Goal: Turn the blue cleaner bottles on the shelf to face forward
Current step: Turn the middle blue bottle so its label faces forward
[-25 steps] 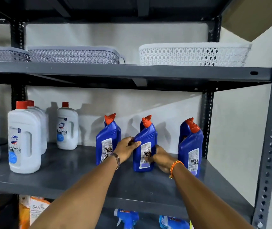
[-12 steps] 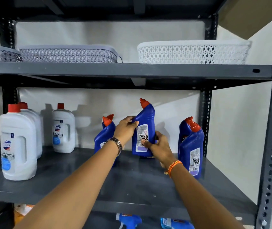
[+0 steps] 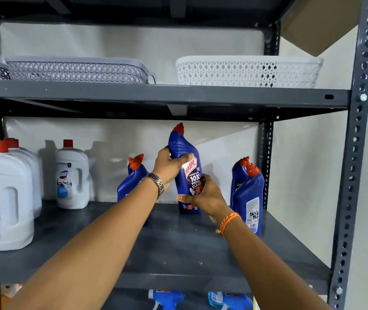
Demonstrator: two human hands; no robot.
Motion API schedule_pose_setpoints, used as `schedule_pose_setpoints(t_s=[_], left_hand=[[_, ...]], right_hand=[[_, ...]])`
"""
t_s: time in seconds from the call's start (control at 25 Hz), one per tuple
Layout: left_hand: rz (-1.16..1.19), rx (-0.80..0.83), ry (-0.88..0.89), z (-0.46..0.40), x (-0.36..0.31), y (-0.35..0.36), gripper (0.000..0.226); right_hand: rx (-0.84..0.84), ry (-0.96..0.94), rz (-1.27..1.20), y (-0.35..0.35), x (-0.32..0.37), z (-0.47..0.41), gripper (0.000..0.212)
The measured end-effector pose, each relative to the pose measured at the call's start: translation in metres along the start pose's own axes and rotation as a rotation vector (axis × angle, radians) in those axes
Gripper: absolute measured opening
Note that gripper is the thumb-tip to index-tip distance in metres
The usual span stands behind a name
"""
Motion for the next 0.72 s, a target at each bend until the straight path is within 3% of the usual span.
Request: schedule_pose_setpoints(t_s=[0.12, 0.2, 0.4, 0.72], left_hand=[[0.007, 0.115, -0.023, -0.002, 0.011, 0.001, 0.042], [0.0, 0.17, -0.046, 0.0, 0.022, 0.001, 0.048], [0.064, 0.217, -0.154, 0.008, 0.054, -0.004, 0.055], [0.183, 0.231, -0.237, 0.022, 0.092, 0.002, 0.049]], right_hand=[[0.048, 0.03, 0.014, -0.007, 0.001, -0.002, 0.053], [0.076, 0.041, 0.036, -0.008, -0.005, -0.004, 0.045], [0.024, 0.094, 0.156, 0.002, -0.04, -0.01, 0.06], [0.024, 0.173, 0.208, 0.009, -0.08, -0.01, 0.061]])
Point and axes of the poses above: each hand's wrist, its own z-axis away from the middle knuckle, its own y-axis out of the palm, x = y × z, the point moved 5 cm from there along -z, towards the middle knuckle, and after that the axes turned 3 degrees about -z, right-handed, at the moved point
